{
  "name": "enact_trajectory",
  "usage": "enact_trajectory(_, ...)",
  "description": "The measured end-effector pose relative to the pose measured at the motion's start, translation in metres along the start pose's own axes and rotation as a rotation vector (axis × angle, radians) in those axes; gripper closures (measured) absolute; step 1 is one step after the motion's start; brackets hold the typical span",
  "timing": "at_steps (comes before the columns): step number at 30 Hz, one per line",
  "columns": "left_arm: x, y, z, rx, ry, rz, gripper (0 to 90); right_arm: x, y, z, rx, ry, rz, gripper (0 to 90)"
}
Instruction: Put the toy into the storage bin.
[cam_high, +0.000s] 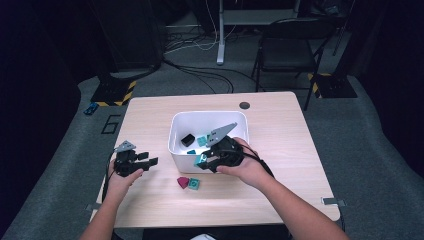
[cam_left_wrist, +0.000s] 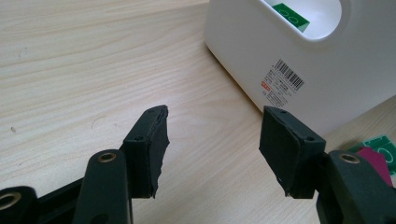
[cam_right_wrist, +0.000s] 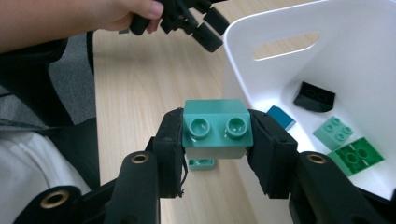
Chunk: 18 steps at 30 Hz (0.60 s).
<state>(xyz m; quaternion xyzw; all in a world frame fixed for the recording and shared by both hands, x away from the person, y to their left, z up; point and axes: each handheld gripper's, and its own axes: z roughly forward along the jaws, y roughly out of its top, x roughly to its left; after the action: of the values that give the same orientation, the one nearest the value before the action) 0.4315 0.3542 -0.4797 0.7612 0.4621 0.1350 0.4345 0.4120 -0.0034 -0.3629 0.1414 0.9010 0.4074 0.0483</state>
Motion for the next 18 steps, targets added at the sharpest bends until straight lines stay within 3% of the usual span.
enact_trajectory(10, 0.001, 0.0, -0.002, -0.009, 0.0, -0.002, 41.6, -0.022, 0.021, 0.001, -0.031, -0.037, 0.02, 58.0)
enact_trajectory(18, 0.004, 0.0, -0.005, -0.016, 0.0, -0.007, 41.6, -0.041, 0.031, 0.012, -0.033, -0.062, 0.038, 58.0)
